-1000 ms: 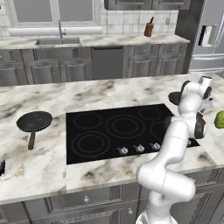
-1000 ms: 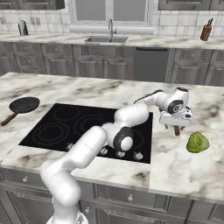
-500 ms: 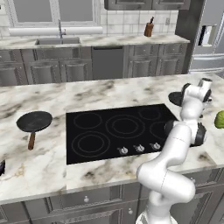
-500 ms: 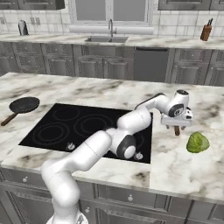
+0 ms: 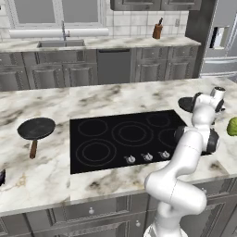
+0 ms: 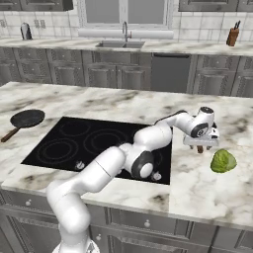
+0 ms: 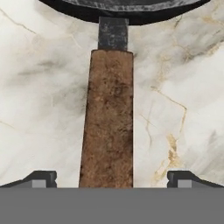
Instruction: Place both pans onto different burners. Then place the lettuce and the fish on different pans.
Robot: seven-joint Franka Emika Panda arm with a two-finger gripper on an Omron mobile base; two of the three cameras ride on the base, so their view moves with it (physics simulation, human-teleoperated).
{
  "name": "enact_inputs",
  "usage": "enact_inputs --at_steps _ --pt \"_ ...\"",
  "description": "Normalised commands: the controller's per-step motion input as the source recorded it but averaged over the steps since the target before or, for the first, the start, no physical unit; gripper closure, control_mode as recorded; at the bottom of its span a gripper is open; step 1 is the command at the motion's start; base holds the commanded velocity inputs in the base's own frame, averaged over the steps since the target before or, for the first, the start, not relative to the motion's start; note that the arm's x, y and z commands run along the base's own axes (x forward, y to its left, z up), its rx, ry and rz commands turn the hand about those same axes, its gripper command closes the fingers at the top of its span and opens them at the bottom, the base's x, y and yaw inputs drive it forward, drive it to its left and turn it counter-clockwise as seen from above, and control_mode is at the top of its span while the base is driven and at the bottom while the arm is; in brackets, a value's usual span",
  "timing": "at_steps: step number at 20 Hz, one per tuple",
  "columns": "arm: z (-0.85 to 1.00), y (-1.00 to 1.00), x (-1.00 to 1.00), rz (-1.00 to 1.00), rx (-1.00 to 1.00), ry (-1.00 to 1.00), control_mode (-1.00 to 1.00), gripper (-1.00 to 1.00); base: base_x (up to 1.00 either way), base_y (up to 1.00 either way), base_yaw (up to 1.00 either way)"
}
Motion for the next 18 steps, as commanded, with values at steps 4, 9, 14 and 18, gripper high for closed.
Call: enact_inputs --at_steps 4,9,14,18 --pt "-0.04 -0.01 0.0 0.0 0.0 0.0 -1.0 1.0 0.0 0.0 0.0" --pt "0.0 0.0 0.0 0.0 0.0 0.0 -1.0 1.0 0.0 0.0 0.0" --pt "0.0 0.0 -0.18 0.06 0.0 -0.01 -1.0 1.0 0.0 0.0 0.0" --pt "0.12 0.06 -0.41 0.09 0.0 -0.05 -1.0 1.0 0.0 0.0 0.0"
